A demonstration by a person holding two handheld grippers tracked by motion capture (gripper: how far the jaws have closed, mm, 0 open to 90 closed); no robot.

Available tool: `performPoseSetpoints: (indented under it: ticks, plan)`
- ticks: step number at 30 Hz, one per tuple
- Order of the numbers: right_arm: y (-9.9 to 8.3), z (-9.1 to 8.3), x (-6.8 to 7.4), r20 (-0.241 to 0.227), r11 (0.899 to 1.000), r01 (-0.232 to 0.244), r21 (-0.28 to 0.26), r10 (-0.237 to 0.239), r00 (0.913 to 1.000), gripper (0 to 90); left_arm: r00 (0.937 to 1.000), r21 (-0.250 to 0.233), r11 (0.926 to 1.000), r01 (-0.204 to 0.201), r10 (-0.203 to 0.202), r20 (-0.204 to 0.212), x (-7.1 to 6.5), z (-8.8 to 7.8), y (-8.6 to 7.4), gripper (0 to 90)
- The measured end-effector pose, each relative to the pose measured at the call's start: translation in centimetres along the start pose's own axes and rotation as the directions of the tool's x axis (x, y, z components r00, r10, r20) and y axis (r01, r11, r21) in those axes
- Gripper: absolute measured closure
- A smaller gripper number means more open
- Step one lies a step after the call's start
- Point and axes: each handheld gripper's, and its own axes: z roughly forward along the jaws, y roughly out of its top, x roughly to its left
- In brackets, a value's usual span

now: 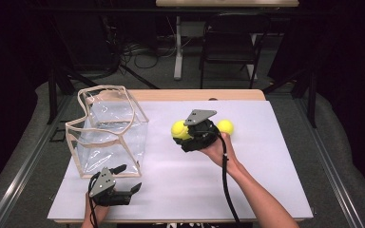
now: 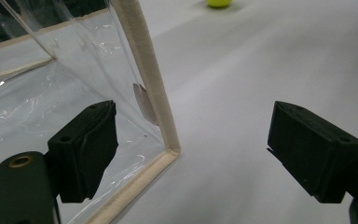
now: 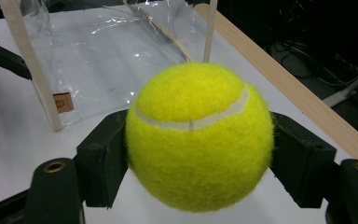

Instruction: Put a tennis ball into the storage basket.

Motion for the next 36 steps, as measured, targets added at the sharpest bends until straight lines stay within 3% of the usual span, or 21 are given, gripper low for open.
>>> performPoseSetpoints:
  ticks: [36]
  plan:
    - [2.7,1.6,-0.9,-0.019,1.0,0.022,0.021,-0.022,0.9996,26.3,1.0,0.001,1.0,0.002,-0.002,0.0,0.0,0.0,0.0,16.0]
